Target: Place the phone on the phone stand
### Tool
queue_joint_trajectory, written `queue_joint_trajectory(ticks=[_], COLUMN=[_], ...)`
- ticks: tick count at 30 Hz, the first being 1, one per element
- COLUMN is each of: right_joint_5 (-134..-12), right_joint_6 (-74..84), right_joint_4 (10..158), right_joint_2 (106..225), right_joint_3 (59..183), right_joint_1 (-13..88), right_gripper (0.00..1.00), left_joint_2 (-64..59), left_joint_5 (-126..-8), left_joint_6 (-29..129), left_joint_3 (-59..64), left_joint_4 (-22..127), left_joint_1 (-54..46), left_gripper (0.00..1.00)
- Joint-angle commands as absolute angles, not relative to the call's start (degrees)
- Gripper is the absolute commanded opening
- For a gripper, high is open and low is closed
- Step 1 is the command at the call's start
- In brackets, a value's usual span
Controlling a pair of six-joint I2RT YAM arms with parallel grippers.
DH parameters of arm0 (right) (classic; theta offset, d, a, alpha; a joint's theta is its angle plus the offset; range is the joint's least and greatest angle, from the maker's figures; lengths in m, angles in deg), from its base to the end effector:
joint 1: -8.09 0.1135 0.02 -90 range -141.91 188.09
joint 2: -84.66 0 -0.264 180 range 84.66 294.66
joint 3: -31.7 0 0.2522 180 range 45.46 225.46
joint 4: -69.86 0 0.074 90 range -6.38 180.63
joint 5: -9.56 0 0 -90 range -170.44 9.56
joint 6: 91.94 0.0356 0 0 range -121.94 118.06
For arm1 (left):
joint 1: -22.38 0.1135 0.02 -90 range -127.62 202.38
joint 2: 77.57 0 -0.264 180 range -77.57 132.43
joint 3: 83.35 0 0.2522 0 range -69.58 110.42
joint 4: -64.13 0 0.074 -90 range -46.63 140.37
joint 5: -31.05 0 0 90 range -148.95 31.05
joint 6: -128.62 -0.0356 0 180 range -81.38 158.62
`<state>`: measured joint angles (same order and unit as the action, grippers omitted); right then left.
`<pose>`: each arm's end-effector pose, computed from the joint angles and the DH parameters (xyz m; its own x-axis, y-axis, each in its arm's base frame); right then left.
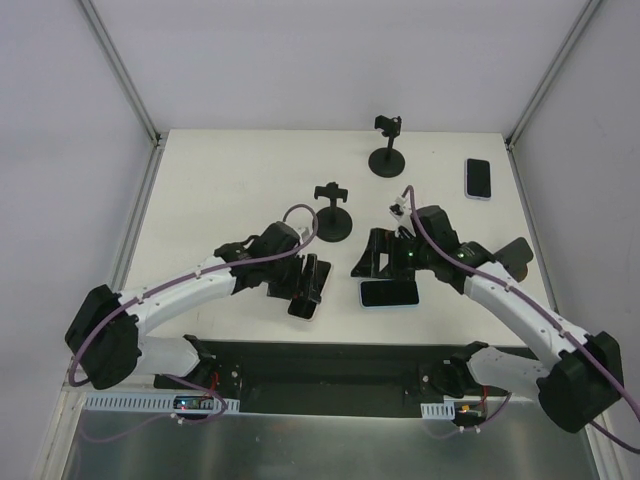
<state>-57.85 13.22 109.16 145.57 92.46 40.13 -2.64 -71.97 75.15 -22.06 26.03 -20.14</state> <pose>0.1846 0.1317 0.2756 -0.7137 -0.1618 -0.6815 -0.5746 0.6917 0.4375 0.1890 -0.1842 0.2236 -0.9182 0.0551 -0.3923 0.2672 0.8171 -0.5107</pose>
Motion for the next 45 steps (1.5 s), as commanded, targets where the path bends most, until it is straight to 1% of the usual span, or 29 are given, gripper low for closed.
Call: queue_joint_trajectory(ticks=[1, 3, 6, 7, 10, 20, 21, 23, 24, 26, 27, 29, 30, 31, 34, 35, 36, 37, 38, 39, 40, 42, 43, 44, 45], right_joint_5=[-48.6, -47.4, -46.0, -46.0, -46.1, -48.8, -48.7, -48.5, -48.5, -48.4, -48.2, -47.4, -47.1, -47.0, -47.7, -47.9, -48.4, -48.2, -47.5, -46.3, -43.3, -36.7, -34.7, -32.9, -31.6], right_joint_6=[23.6, 26.7, 28.5, 29.3, 30.4, 32.7, 32.8, 33.0, 32.9, 33.0, 33.0, 33.3, 33.5, 33.7, 31.7, 30.6, 29.3, 27.5, 24.4, 22.5, 20.9, 17.1, 16.2, 15.0, 12.9], right_joint_4=[95.9, 93.1, 90.7, 90.3, 88.8, 85.1, 84.8, 84.2, 83.9, 83.9, 82.2, 79.3, 78.1, 77.0, 74.3, 74.1, 74.2, 74.5, 74.9, 75.3, 75.6, 75.7, 75.8, 76.3, 77.2], right_joint_2=[152.2, 155.9, 159.2, 159.9, 162.6, 167.1, 167.4, 167.6, 167.5, 167.2, 167.0, 165.9, 165.3, 164.2, 160.3, 158.9, 157.4, 154.8, 153.4, 152.2, 149.5, 146.8, 144.6, 143.6, 142.8], right_joint_3=[92.1, 92.5, 93.3, 93.3, 92.9, 90.1, 90.2, 90.5, 90.7, 91.0, 90.9, 89.7, 89.1, 88.5, 86.8, 86.4, 86.3, 86.3, 86.3, 86.6, 86.7, 86.9, 87.0, 87.2, 87.5], right_joint_1=[40.4, 40.7, 41.8, 42.0, 43.2, 45.3, 45.4, 45.4, 45.4, 45.6, 45.5, 45.5, 45.5, 45.6, 45.5, 45.4, 45.4, 45.0, 44.7, 44.4, 43.6, 43.1, 42.5, 42.4, 42.3], right_gripper=[0.97, 0.99, 0.95, 0.91, 0.85, 0.68, 0.63, 0.57, 0.49, 0.42, 0.34, 0.23, 0.09, 0.01, 0.01, 0.01, 0.01, 0.01, 0.01, 0.01, 0.01, 0.01, 0.01, 0.01, 0.01], left_joint_2=[-7.0, -6.2, -4.7, -4.2, -3.2, -2.5, -2.5, -2.5, -2.3, -2.3, -2.3, -1.9, -1.6, -1.4, -0.9, -1.4, -2.0, -2.8, -5.0, -6.3, -7.4, -10.5, -11.3, -12.9, -13.6], left_joint_5=[-66.1, -65.5, -62.5, -61.9, -60.0, -59.2, -59.2, -59.2, -59.2, -59.2, -59.2, -58.1, -58.3, -58.6, -61.1, -61.7, -62.7, -63.2, -64.0, -65.1, -69.6, -75.3, -80.9, -83.1, -85.9], left_joint_6=[79.2, 79.3, 78.1, 77.6, 76.9, 74.5, 74.4, 74.0, 73.8, 73.4, 73.3, 73.1, 72.6, 72.5, 70.9, 70.2, 68.3, 67.0, 65.8, 62.6, 61.0, 56.7, 55.5, 54.6, 53.9], left_joint_3=[-24.0, -23.9, -21.7, -21.1, -19.4, -16.6, -16.1, -15.3, -14.9, -14.2, -14.0, -12.9, -12.3, -11.7, -10.1, -9.9, -9.9, -9.9, -10.0, -10.1, -10.1, -9.8, -9.6, -9.6, -9.6], left_joint_4=[30.0, 31.1, 31.1, 31.1, 31.1, 31.2, 31.2, 31.4, 31.4, 31.4, 31.4, 31.4, 31.3, 31.4, 32.1, 32.3, 32.4, 32.9, 33.4, 33.8, 34.1, 34.6, 34.6, 34.7, 34.9], left_joint_1=[-25.2, -26.3, -29.8, -30.4, -32.3, -34.1, -34.1, -34.3, -34.3, -34.3, -34.3, -34.3, -34.3, -34.3, -34.3, -34.3, -34.2, -34.2, -34.1, -33.6, -33.1, -31.5, -29.5, -28.4, -27.1], left_gripper=[0.0, 0.0, 0.0, 0.0, 0.0, 0.0, 0.0, 0.0, 0.0, 0.0, 0.0, 0.0, 0.0, 0.0, 0.0, 0.07, 0.21, 0.52, 0.64, 0.73, 0.8, 0.82, 0.81, 0.73, 0.69])
